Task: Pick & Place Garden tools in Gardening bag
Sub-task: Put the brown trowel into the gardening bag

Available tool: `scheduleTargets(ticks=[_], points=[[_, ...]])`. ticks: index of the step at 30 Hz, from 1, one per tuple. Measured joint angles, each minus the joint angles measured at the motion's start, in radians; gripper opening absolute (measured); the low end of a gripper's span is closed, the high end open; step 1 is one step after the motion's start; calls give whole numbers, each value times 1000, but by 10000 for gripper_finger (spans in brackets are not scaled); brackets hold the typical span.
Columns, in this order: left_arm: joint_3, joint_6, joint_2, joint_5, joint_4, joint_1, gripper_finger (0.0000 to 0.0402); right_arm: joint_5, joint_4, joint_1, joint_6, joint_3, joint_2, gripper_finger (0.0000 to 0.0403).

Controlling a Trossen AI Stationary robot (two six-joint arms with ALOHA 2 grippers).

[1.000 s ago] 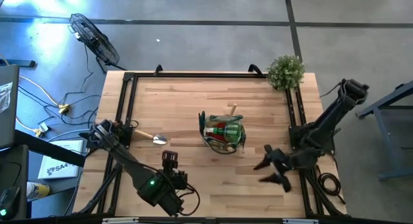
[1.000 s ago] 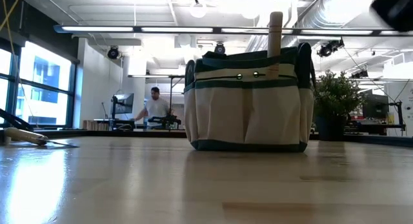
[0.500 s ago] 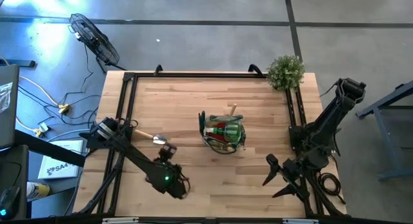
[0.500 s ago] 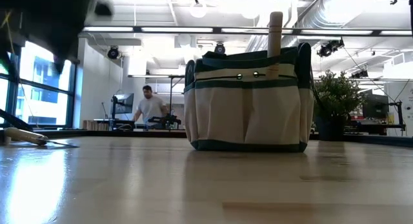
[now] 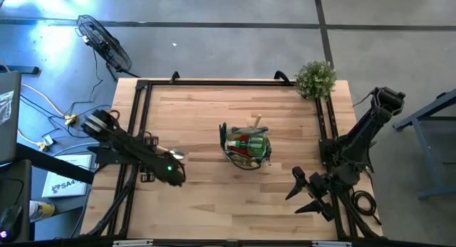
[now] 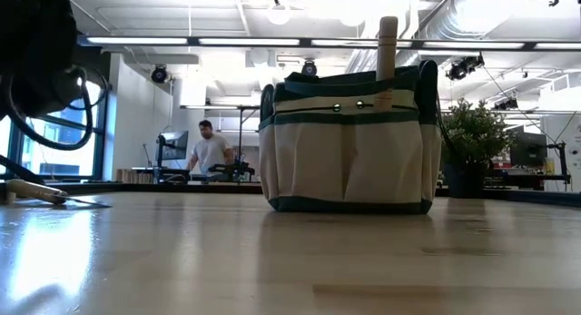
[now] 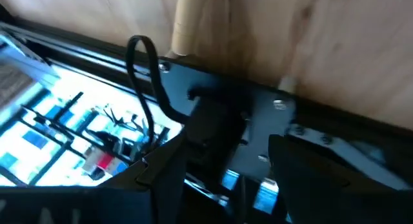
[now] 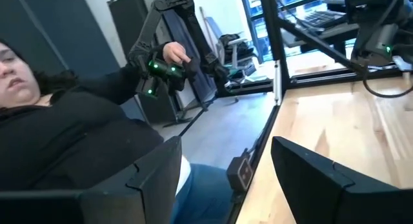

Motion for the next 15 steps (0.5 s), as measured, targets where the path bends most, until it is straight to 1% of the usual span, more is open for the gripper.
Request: scheduleTargets(ticks=[4, 7, 9, 12, 15], points=[[-42, 99, -51, -3, 37, 10, 209, 0, 0, -16, 11, 0, 0, 231], [-44, 180, -53, -1, 89, 8, 209, 0, 0, -24, 18, 0, 0, 231], [-44, 190, -53, -6, 141, 8, 209, 0, 0, -28, 18, 0, 0, 231], [-44, 197, -53, -72, 251, 8, 209, 1, 0, -30, 24, 0, 0, 231], [-44, 261, -53, -133, 272, 8, 209, 0, 0, -29, 44, 0, 0, 231]])
